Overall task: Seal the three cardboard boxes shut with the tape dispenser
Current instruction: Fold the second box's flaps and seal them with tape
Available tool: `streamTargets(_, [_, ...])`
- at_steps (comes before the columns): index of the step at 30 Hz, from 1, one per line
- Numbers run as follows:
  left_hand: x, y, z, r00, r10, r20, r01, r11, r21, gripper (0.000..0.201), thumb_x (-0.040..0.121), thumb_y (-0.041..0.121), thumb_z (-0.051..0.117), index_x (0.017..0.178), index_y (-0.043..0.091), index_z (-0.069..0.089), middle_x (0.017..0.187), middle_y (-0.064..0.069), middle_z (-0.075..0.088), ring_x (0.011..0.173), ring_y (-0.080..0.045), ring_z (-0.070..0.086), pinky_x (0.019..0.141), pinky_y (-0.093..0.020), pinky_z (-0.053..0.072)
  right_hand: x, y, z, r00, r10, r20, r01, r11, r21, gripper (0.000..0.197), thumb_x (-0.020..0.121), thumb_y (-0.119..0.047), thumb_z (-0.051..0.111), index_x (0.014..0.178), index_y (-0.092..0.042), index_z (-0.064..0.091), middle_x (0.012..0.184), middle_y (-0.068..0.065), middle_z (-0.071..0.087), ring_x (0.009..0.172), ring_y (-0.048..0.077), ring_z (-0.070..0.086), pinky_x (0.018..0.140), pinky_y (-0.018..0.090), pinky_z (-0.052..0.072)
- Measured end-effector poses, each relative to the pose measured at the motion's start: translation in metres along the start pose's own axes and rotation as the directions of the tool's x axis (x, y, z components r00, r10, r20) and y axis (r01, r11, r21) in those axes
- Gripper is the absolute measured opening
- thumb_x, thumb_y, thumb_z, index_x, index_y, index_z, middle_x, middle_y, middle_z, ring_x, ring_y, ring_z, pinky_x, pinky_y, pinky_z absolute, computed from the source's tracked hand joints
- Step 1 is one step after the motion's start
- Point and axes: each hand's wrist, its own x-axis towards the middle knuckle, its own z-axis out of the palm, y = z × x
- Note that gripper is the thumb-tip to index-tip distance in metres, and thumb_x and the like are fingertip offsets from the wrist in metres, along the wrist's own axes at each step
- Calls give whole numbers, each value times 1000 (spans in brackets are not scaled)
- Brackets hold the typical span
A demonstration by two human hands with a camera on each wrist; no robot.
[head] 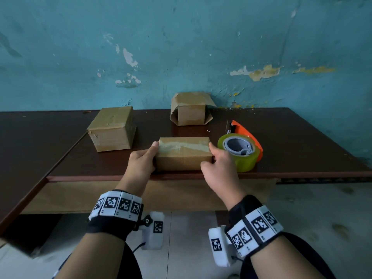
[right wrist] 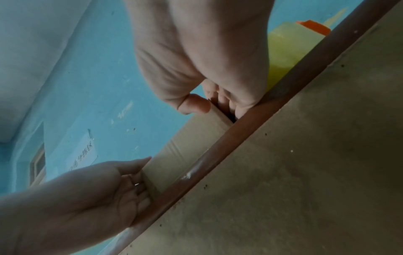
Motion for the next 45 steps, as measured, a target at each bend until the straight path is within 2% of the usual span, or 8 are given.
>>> streamTargets(4, [-1,5,-2,1000,-18,9,18,1000,8,31,101,45,64,97,16,73,111,-6,70,108,-21,65,109,-44,51,4,5,-2,1000,13,11,-13,1000,16,77,92,10,45,162,-18,34,80,5,58,49,4,43,45,18,39])
streamTargets(9, [-9,5,-8,993,20,114,1,983,-182,39,102,15,65,140,7,63,144,11,62,138,-12,51,116,-37,41,-4,4,-5,998,-38,60,32,996,85,72,96,7,46,163,-17,31,75,-8,54,49,9,48,49,22,43])
streamTargets(12, [-11,8,-13,989,65,136,-27,963,-267,42,98,5,66,140,3,62,151,10,57,138,-11,53,116,-46,46,-10,-3,-7,995,-95,43,85,975,207,66,99,4,48,161,-12,34,116,-27,56,111,28,55,96,36,51])
streamTargets(17, [-11,26,-24,984,130,119,-91,953,-289,47,88,13,78,132,1,69,156,2,51,139,-15,53,111,-49,51,-7,-2,-5,994,-78,74,47,933,356,63,95,-21,56,157,-26,44,152,-13,55,141,6,49,122,39,39])
streamTargets(23, [-14,18,-30,990,129,-54,-139,937,-322,37,82,15,85,117,6,78,136,-14,68,123,-25,68,97,-40,60,-10,5,2,991,-132,-3,123,921,370,52,99,-23,70,148,-18,55,150,-3,59,137,5,55,117,45,46])
streamTargets(30, [-13,10,-25,1000,22,9,-16,899,-438,86,90,10,75,160,11,26,136,-13,62,121,-27,67,104,-46,55,-5,10,3,984,-159,-75,175,928,330,44,94,-2,73,136,-16,65,133,-6,70,127,4,63,112,43,51])
streamTargets(39, [-12,4,-27,983,143,119,-116,971,-209,99,63,11,88,147,27,37,138,-3,60,125,-27,64,100,-55,56,-3,14,-1,953,-199,-230,260,924,280,33,91,4,73,121,-10,71,108,-15,72,104,-6,71,89,17,58])
streamTargets(45, [-14,0,-27,914,372,162,-359,927,-108,94,61,-8,90,139,24,48,114,1,59,112,-14,67,94,-40,60,-5,21,3,897,-311,-313,351,933,77,22,88,2,78,107,-7,73,99,-3,74,91,-13,69,80,10,56])
